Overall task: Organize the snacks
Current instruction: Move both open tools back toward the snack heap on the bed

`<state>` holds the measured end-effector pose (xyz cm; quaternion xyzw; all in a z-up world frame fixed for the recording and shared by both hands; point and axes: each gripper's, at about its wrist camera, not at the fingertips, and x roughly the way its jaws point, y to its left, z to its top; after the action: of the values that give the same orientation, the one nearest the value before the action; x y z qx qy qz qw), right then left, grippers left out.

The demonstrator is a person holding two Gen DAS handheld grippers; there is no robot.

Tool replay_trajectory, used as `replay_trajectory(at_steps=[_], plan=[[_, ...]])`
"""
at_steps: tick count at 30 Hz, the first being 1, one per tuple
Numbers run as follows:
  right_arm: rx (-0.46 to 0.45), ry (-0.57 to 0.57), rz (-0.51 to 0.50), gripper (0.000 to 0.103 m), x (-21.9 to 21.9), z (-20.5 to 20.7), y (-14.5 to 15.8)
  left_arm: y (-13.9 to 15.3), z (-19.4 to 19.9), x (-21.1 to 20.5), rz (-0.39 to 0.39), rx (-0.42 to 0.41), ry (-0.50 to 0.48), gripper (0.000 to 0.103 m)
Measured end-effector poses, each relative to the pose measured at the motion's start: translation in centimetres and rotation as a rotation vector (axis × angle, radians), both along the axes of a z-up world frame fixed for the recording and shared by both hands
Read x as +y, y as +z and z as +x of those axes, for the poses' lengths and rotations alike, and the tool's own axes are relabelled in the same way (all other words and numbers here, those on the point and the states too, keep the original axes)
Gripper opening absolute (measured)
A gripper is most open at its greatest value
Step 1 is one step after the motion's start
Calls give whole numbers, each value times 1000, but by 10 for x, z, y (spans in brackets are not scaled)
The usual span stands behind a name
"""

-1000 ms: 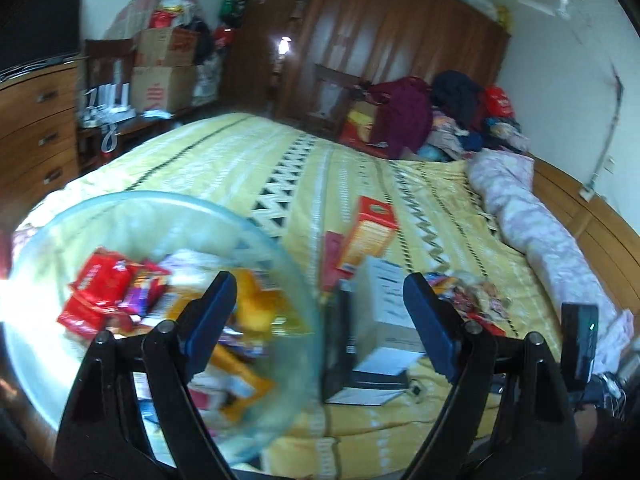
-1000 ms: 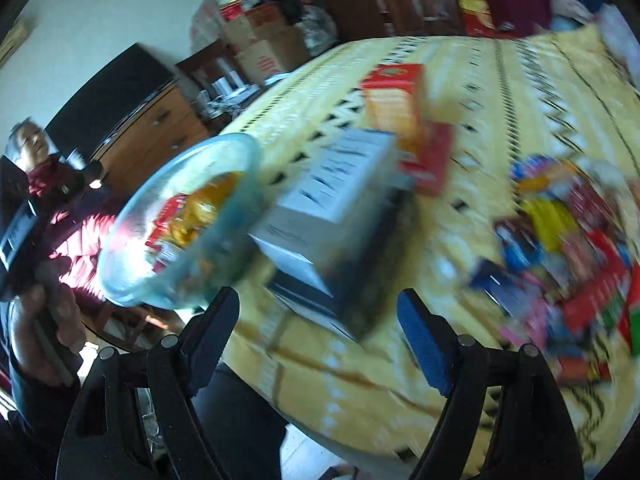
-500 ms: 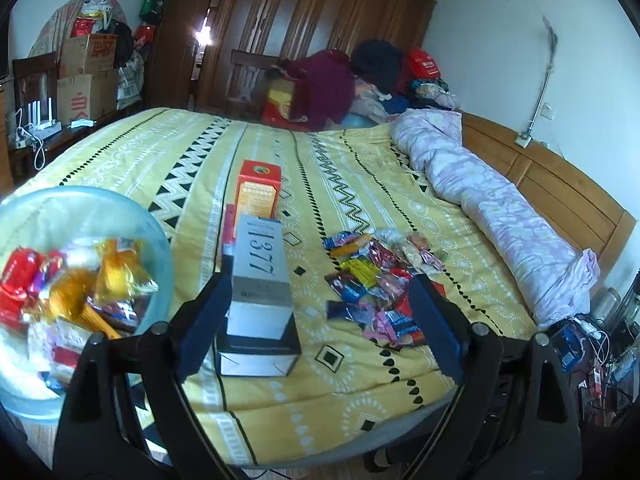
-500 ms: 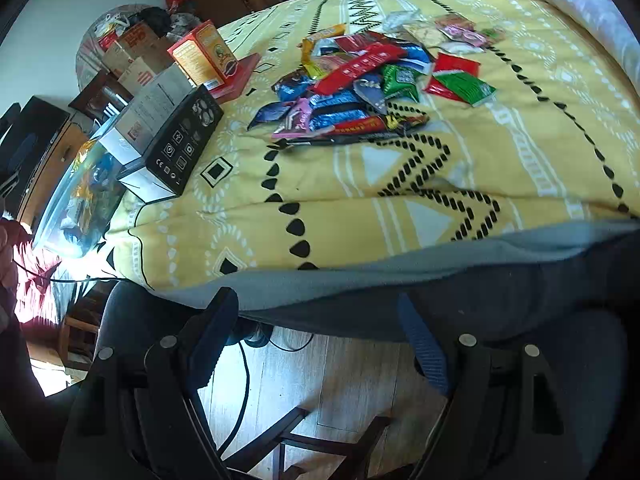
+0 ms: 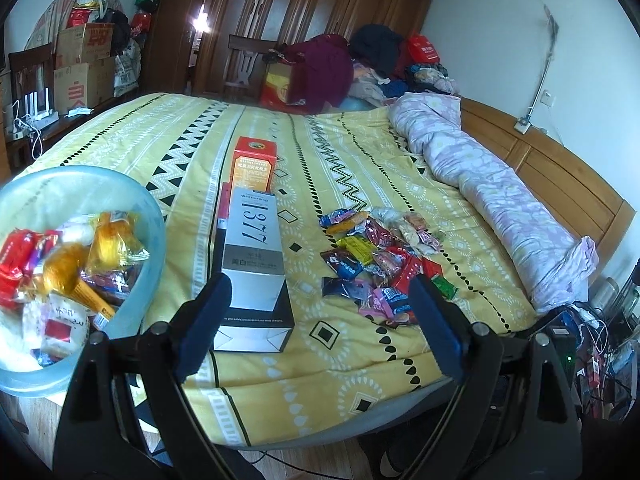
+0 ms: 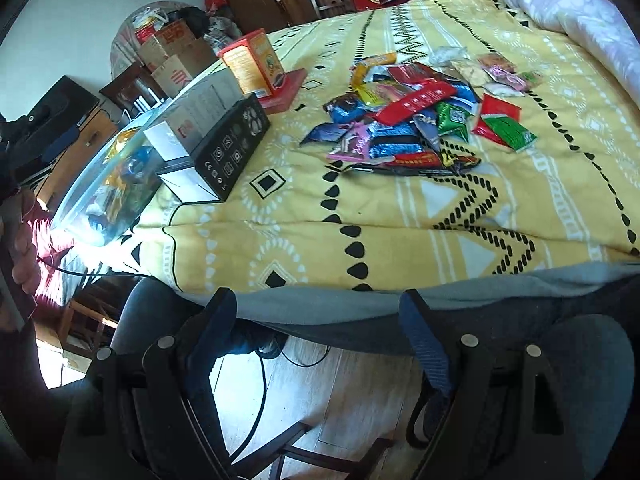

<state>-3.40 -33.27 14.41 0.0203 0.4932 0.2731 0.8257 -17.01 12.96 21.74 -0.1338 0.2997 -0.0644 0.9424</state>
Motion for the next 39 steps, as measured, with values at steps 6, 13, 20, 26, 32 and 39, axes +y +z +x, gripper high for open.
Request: replay_trajectory(at_steps=[6, 13, 20, 26, 32, 39], plan=[[9, 30, 20, 86, 7, -2, 2, -2, -8, 2, -3, 16, 26, 90], [-28, 76, 34, 86, 21, -6, 11, -3, -23, 9, 7, 14, 72, 90], [-39, 119, 1, 86, 33, -10, 2, -6, -15, 12, -1, 21, 82, 90], [-13, 103, -2, 86, 32, -5, -6, -14, -13, 14, -4, 36, 78, 90], [-5, 119, -3, 86, 39, -3, -7, -19, -12, 18, -11, 55, 89, 90], [-148, 127, 24, 86, 54, 28, 54, 3, -10, 27, 6, 14, 118, 91]])
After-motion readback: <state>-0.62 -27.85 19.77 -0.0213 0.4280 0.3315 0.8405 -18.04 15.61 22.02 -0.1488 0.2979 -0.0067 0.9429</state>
